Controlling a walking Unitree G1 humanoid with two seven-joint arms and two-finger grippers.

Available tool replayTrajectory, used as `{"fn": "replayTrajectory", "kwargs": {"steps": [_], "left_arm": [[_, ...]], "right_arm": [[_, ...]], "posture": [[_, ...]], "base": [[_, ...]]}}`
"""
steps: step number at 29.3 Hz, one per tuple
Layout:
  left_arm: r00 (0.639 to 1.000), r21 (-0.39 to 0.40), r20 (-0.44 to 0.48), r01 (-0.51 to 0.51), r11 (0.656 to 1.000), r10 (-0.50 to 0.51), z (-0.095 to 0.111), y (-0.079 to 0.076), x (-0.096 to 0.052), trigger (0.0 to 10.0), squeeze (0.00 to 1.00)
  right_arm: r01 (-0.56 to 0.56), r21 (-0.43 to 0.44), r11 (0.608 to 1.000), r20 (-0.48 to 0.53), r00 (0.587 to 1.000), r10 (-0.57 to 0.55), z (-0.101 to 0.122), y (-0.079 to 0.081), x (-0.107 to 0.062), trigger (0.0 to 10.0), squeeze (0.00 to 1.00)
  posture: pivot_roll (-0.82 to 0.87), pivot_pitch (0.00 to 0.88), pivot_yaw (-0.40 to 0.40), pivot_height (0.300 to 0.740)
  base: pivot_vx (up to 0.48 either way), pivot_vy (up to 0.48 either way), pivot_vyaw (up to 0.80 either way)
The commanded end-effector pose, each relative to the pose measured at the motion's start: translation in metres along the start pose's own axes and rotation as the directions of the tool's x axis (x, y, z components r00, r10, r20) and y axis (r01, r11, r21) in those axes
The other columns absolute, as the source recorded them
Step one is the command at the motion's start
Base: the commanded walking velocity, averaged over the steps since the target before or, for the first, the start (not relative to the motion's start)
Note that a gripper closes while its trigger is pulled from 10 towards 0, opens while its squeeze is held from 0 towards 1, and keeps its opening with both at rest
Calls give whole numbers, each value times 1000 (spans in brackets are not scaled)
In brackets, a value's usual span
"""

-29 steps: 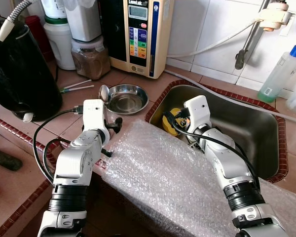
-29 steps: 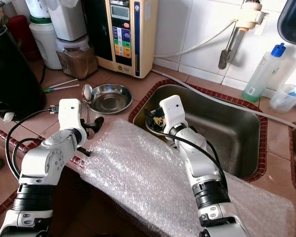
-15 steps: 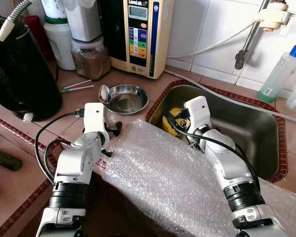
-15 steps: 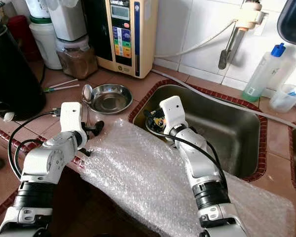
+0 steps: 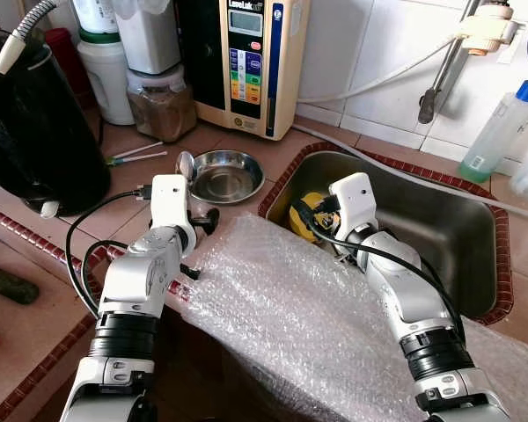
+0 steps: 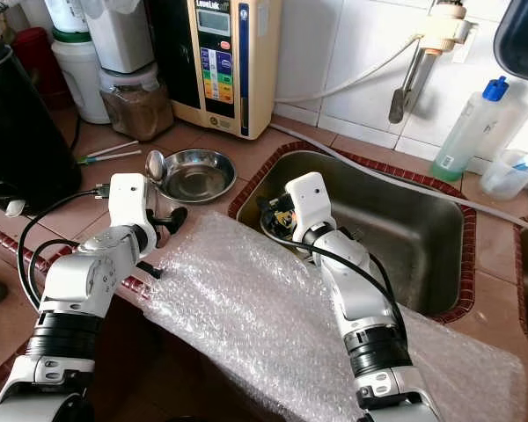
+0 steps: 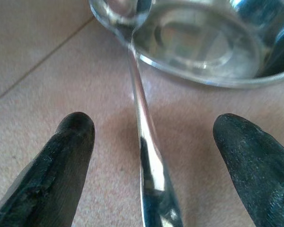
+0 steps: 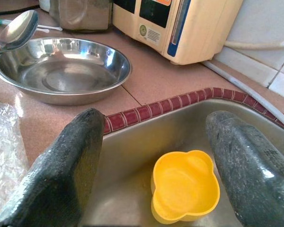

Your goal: Kitchen organization

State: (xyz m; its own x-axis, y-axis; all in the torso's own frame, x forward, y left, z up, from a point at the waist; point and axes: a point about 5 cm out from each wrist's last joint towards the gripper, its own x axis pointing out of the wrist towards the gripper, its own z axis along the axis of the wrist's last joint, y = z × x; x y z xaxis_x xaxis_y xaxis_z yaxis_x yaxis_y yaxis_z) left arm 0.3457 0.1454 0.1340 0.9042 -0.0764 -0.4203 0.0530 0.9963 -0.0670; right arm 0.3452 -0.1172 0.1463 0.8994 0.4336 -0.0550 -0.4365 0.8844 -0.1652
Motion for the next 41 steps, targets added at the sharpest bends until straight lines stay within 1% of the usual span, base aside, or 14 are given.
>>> {"fn": "replayTrajectory", "kwargs": {"steps": [1, 5, 7, 10, 11, 13, 15, 17, 18, 19, 21, 22, 23, 41], "left_arm": [[1000, 20, 8, 4, 1000, -4, 5, 0, 2, 10000, 0], [1000, 21, 1, -6, 1000, 6, 4, 3, 5, 10000, 0], [1000, 20, 1, -8, 1000, 8, 5, 4, 6, 9373, 0], [1000, 22, 0, -12, 1000, 12, 5, 5, 7, 9255, 0], [1000, 17, 0, -3, 1000, 3, 6, 5, 7, 8471, 0], [1000, 13, 1, 1, 1000, -1, 7, 5, 8, 8275, 0], [1000, 12, 2, -1, 1000, 1, 9, 5, 10, 6549, 0], [1000, 11, 1, -2, 1000, 2, 8, 6, 11, 6549, 0], [1000, 9, 1, 0, 1000, 0, 8, 6, 12, 5608, 0], [1000, 9, 1, 0, 1000, 0, 8, 6, 12, 5608, 0], [1000, 2, -1, 4, 1000, -4, 8, 6, 12, 2078, 0], [1000, -1, -2, 6, 1000, -6, 8, 5, 13, 2078, 0], [1000, -3, -3, 8, 1000, -8, 7, 5, 13, 0, 0], [999, -20, -12, 39, 999, -39, 3, 5, 17, 0, 0]], "right_arm": [[0, -14, 1000, -1, 1000, 0, 2, -2, -1, 10000, 0], [-1, -14, 1000, -2, 1000, 1, 2, -1, -1, 10000, 0], [-1, -14, 1000, -1, 1000, 1, 2, -1, -1, 10000, 0], [0, -14, 1000, 0, 1000, 0, 3, -1, -2, 10000, 0], [1, -14, 1000, 0, 1000, -1, 2, -2, -2, 10000, 0], [1, -15, 1000, -1, 1000, -1, 2, -2, -2, 10000, 0], [2, -16, 1000, -2, 1000, -2, 2, -2, -2, 10000, 0], [3, -16, 1000, -1, 1000, -3, 3, -2, -2, 10000, 0], [3, -16, 1000, -1, 1000, -3, 3, -2, -2, 10000, 0], [3, -16, 1000, -1, 1000, -3, 3, -2, -2, 10000, 0], [3, -16, 1000, -1, 1000, -3, 3, -2, -2, 10000, 0], [3, -16, 1000, -1, 1000, -3, 3, -2, -2, 10000, 0], [3, -15, 1000, -1, 1000, -3, 3, -2, -2, 10000, 0], [3, -13, 1000, 2, 1000, -3, 3, -1, -1, 10000, 0]], "posture": [[99, 0, 7, 740], [99, 0, 7, 740], [97, 0, 7, 740], [98, 0, 8, 740], [98, 0, 6, 740], [97, 0, 7, 740], [95, 0, 8, 740], [95, 0, 7, 740], [96, 0, 7, 740], [96, 0, 7, 740], [96, 0, 9, 740], [96, 0, 9, 740], [96, 0, 9, 740], [98, 0, 9, 740]], "base": [[0, 0, 0], [0, 0, 0], [0, 0, 0], [0, 0, 0], [0, 0, 0], [0, 0, 0], [0, 0, 0], [0, 0, 0], [0, 0, 0], [0, 0, 0], [0, 0, 0], [0, 0, 0], [0, 0, 0], [0, 0, 0]]}}
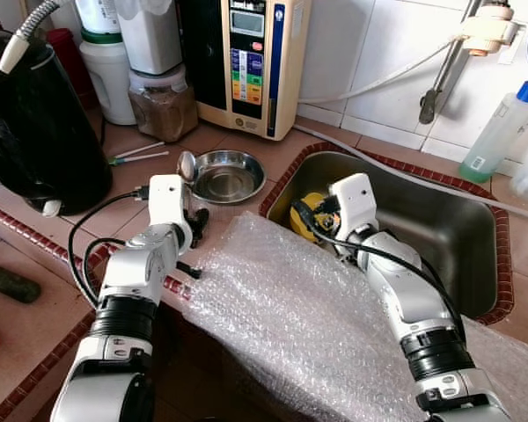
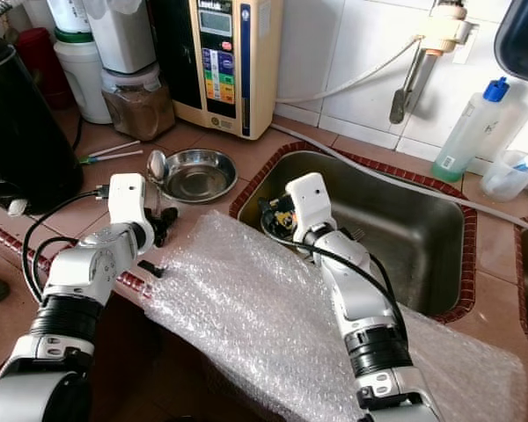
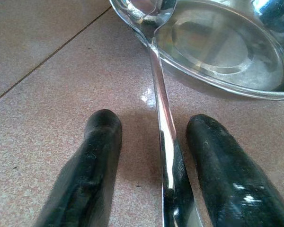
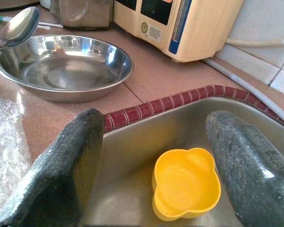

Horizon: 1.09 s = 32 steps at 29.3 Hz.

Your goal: Kitchen organization

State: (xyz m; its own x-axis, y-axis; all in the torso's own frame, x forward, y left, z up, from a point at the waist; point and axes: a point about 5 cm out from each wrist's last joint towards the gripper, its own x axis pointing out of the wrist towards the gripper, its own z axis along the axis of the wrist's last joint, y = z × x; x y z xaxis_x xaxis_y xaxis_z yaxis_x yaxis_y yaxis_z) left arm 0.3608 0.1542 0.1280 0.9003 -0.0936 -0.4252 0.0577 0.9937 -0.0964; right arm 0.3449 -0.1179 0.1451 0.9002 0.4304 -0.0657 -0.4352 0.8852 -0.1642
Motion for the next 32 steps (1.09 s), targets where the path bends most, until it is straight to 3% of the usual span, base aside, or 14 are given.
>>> {"fn": "replayTrajectory", "kwargs": {"steps": [1, 22, 32], "left_arm": [[1000, 5, -6, 21, 1000, -21, 1, -5, 2, 0, 0], [1000, 5, -3, 18, 1000, -18, -1, -2, 4, 0, 0], [998, 11, 57, -13, 1000, 12, 4, 4, 3, 0, 0]], "right_arm": [[2, -13, 1000, 13, 1000, -2, 5, -1, 0, 10000, 0], [2, -17, 1000, 15, 1000, -2, 5, -1, 1, 10000, 0], [2, -16, 1000, 15, 1000, -1, 5, -1, 1, 10000, 0]], "posture": [[98, 0, 9, 740], [104, 0, 6, 740], [103, 0, 6, 740]], "base": [[0, 0, 0], [0, 0, 0], [0, 0, 0]]}}
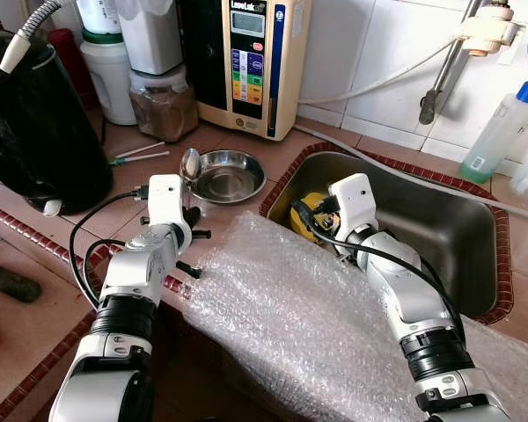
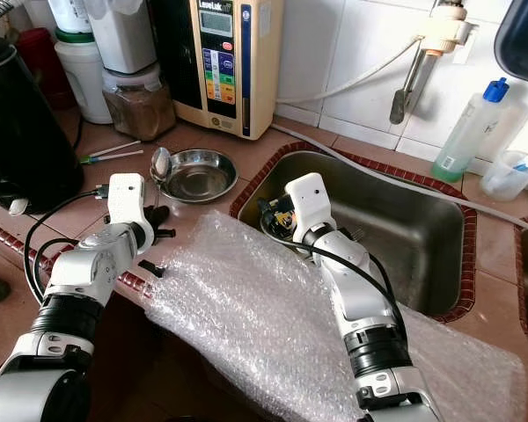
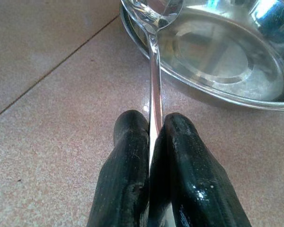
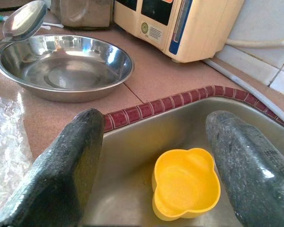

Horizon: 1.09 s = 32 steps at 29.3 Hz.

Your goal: Kitchen organization

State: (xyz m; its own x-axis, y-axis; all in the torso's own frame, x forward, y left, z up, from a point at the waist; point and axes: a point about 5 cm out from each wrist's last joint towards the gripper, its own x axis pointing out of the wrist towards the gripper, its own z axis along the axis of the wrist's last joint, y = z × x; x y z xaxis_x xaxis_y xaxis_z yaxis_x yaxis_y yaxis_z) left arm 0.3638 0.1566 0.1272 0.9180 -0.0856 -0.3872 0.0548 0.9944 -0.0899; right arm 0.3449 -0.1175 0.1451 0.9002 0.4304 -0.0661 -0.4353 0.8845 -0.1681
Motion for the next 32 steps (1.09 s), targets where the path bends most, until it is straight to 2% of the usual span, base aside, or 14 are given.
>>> {"fn": "replayTrajectory", "kwargs": {"steps": [1, 6, 9, 13, 14, 15, 16, 17, 19, 24, 26, 27, 30, 32], "left_arm": [[1000, 7, 17, -9, 1000, 9, 3, 1, 0, 0, 0], [997, -19, 63, -31, 999, 32, 8, 5, 0, 0, 0], [995, -2, 91, -37, 999, 37, 11, 6, -2, 0, 0], [984, 20, 160, -81, 996, 77, 20, 8, -5, 0, 0], [975, 8, 211, -72, 997, 69, 26, 7, -8, 0, 0], [958, -23, 286, -32, 999, 37, 36, 1, -11, 0, 0], [953, -32, 302, -17, 999, 26, 38, 0, -12, 0, 0], [945, -15, 326, -1, 1000, 6, 40, -3, -13, 0, 0], [923, 16, 372, 99, 995, -98, 41, -17, -16, 0, 0], [896, 104, 407, 148, 984, -177, 41, -29, -18, 0, 0], [874, 108, 413, 232, 967, -256, 40, -41, -21, 0, 0], [858, 135, 412, 277, 952, -308, 39, -50, -22, 0, 0], [837, 166, 411, 322, 932, -362, 38, -60, -24, 0, 0], [792, 201, 419, 396, 896, -444, 39, -73, -29, 0, 0]], "right_arm": [[2, -13, 1000, 15, 1000, -2, 5, -1, 1, 10000, 0], [4, -14, 1000, 16, 1000, -4, 5, -2, 1, 10000, 0], [5, -13, 1000, 18, 1000, -4, 6, -2, 2, 10000, 0], [9, -13, 1000, 27, 1000, -9, 8, -3, 2, 10000, 0], [15, -6, 1000, 47, 999, -15, 11, -4, 3, 10000, 0], [25, 4, 1000, 86, 996, -25, 17, -6, 3, 10000, 0], [27, 7, 1000, 97, 995, -28, 19, -6, 3, 10000, 0], [31, 18, 999, 115, 993, -33, 22, -7, 3, 10000, 0], [39, 64, 997, 179, 983, -50, 36, -11, 5, 10000, 0], [-1, 167, 986, 269, 962, -45, 52, -16, 4, 10000, 0], [-23, 253, 967, 304, 951, -57, 59, -19, 4, 10000, 0], [-43, 322, 946, 341, 937, -73, 66, -21, 5, 10000, 0], [-96, 375, 922, 367, 929, -53, 71, -20, 5, 10000, 0], [-147, 389, 910, 368, 930, -7, 71, -16, 6, 10000, 0]], "posture": [[103, 0, 6, 740], [105, 0, 1, 740], [109, 0, -1, 740], [109, 0, -3, 740], [111, 0, -4, 740], [113, 0, -6, 740], [113, 0, -6, 740], [113, 0, -7, 740], [111, 0, -8, 740], [107, 0, -9, 740], [106, 0, -7, 740], [105, 0, -6, 740], [104, 0, -5, 740], [103, 0, -2, 740]], "base": [[0, 0, 0], [0, 0, 0], [0, 0, 0], [0, 0, 0], [0, 0, 0], [0, 0, 0], [0, 0, 0], [0, 0, 0], [0, 0, 0], [0, 0, 0], [0, 0, 0], [0, 0, 0], [0, 0, 0], [0, 0, 0]]}}
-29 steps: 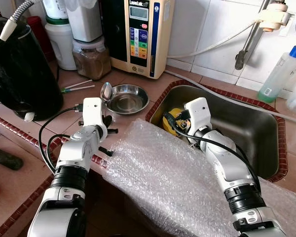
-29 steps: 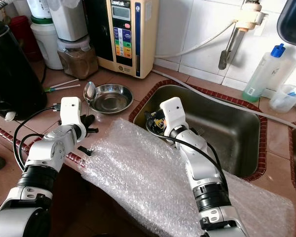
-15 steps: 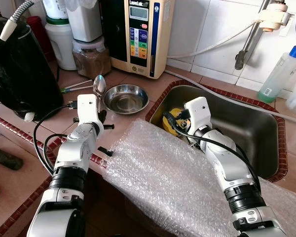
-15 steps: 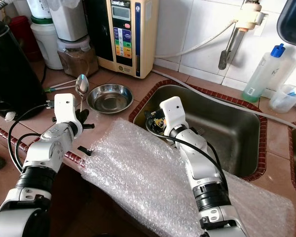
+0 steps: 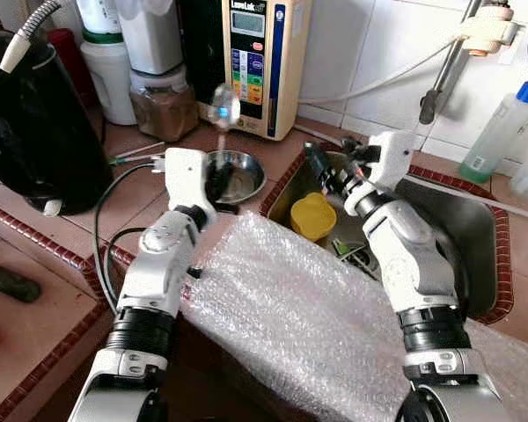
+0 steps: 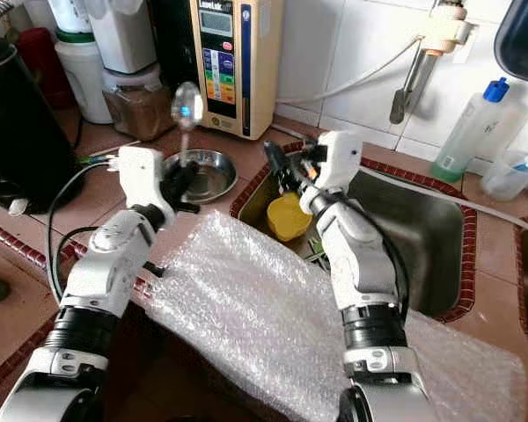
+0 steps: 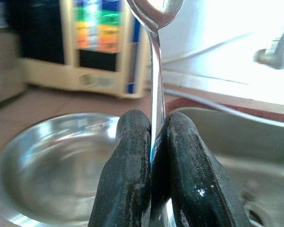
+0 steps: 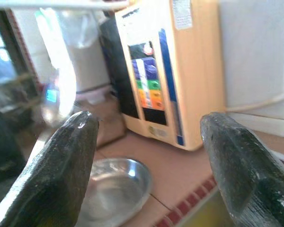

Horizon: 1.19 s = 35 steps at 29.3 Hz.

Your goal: Kitchen organization

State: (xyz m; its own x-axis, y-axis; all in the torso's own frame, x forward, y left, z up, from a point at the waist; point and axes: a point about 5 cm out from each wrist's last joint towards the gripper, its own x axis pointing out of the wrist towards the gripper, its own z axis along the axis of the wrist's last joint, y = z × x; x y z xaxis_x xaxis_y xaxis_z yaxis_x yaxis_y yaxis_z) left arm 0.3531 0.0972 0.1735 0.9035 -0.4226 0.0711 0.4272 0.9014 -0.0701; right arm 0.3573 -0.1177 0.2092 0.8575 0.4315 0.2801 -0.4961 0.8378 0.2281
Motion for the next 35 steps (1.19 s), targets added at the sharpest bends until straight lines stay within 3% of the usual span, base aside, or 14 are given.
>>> {"fn": "replayTrajectory", "kwargs": {"steps": [1, 4, 8, 18, 19, 20, 35], "left_arm": [[995, 23, 43, 89, 996, -90, 7, -12, 0, 0, 0], [992, 33, 42, 116, 993, -117, 7, -17, 0, 0, 0], [970, 60, 25, 239, 969, -241, 8, -35, 0, 0, 0], [941, 74, 27, 335, 939, -338, 10, -51, -3, 0, 0], [938, 74, 26, 342, 937, -345, 10, -51, -3, 0, 0], [936, 70, 24, 349, 935, -351, 10, -52, -3, 0, 0], [929, 63, 13, 369, 927, -371, 6, -55, -6, 0, 0]], "right_arm": [[-54, 30, 998, 12, 998, 54, 6, 5, 2, 10000, 0], [-75, 44, 996, 16, 997, 74, 6, 8, 1, 10000, 0], [-125, 130, 984, 52, 991, 119, 8, 18, 3, 10000, 0], [-131, 145, 981, 59, 991, 123, 7, 24, 9, 10000, 0], [-113, 145, 983, 65, 992, 105, 8, 22, 9, 8275, 0], [-91, 153, 984, 75, 994, 80, 10, 19, 10, 235, 0], [-41, 153, 987, 85, 996, 28, 13, 15, 15, 0, 0]], "posture": [[103, 0, -2, 740], [101, 0, -3, 740], [100, 0, -3, 740], [104, 0, -1, 740], [101, 0, -1, 740], [101, 0, -1, 740], [102, 0, -5, 740]], "base": [[0, 0, 0], [0, 0, 0], [0, 0, 0], [0, 0, 0], [0, 0, 0], [0, 0, 0], [0, 0, 0]]}}
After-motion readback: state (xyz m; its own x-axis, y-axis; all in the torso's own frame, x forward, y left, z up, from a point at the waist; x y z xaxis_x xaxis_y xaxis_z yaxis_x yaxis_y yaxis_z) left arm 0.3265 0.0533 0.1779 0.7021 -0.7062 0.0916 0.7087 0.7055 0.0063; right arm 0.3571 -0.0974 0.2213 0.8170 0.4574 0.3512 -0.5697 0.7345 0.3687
